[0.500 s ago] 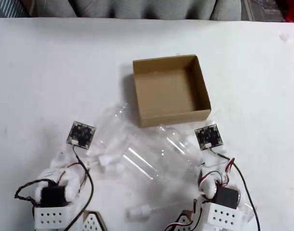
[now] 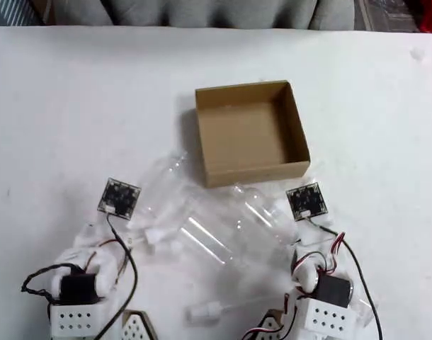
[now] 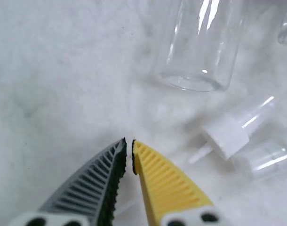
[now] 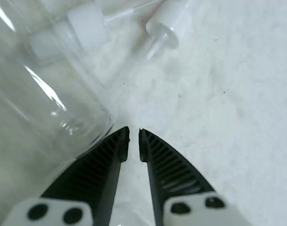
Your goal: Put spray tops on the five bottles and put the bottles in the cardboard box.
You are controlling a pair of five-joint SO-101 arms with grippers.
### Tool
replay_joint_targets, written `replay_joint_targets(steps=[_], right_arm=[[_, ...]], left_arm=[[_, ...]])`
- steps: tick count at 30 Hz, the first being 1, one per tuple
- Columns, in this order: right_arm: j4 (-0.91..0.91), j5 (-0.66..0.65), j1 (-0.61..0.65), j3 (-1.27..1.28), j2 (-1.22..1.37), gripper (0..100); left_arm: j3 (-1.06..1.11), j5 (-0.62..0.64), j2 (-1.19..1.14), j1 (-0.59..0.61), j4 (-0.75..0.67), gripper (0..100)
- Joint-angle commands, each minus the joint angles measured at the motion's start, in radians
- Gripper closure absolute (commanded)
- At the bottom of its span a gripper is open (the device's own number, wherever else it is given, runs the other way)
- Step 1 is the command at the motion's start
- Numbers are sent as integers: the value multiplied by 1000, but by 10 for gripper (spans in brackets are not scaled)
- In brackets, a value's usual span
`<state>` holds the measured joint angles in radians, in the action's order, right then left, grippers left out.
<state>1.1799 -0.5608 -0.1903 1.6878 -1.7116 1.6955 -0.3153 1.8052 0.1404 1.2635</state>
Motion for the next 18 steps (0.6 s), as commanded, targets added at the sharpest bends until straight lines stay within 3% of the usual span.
replay_joint_targets(steps=[1, 11, 18], right_arm=[[-10, -5, -2, 8, 2, 981], [-10, -5, -2, 8, 2, 982], [-10, -5, -38, 8, 2, 982]], left_arm=[[-2, 2, 2, -2, 8, 976], [-100, -6, 2, 19, -12, 976], [-305, -6, 2, 13, -28, 976]])
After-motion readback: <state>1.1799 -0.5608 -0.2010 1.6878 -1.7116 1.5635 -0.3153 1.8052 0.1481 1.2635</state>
